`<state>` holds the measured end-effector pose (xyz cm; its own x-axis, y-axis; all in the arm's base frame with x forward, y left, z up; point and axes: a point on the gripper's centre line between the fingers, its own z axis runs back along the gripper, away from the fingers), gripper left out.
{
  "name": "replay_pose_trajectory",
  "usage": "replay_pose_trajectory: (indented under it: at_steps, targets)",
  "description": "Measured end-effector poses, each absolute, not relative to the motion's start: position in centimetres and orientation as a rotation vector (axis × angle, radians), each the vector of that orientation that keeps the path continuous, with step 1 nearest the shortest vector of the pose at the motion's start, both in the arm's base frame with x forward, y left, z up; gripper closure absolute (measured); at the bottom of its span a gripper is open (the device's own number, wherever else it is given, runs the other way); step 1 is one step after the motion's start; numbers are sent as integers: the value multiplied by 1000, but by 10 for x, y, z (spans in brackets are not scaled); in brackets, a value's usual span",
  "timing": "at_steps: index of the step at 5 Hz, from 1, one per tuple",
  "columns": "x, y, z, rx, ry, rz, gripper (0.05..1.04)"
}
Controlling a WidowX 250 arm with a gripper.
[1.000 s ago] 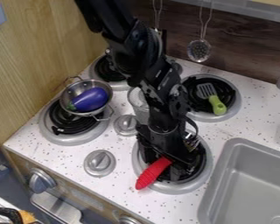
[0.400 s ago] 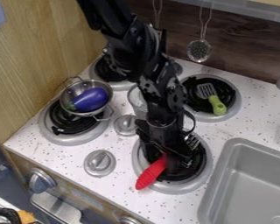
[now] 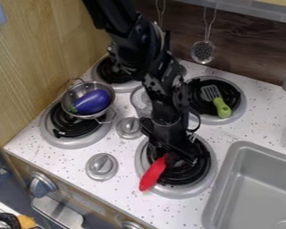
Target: Put red fork in grey pot
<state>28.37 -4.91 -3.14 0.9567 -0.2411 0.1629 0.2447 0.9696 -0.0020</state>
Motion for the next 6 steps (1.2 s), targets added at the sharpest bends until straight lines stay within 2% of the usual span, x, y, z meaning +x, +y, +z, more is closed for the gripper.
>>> replay_pose_trajectory:
  at_steps: [1,2,3,5,6]
  targets:
    - [284,-50,-31,-26,-149,-249,767]
    - [270,-55,-25,-17,-61,-263,768]
    - [276,-67,15,21,-73,-279,768]
    - [288,-70,53,-1,-5,-258,768]
    - [303,-44,60,25,-35,-229,768]
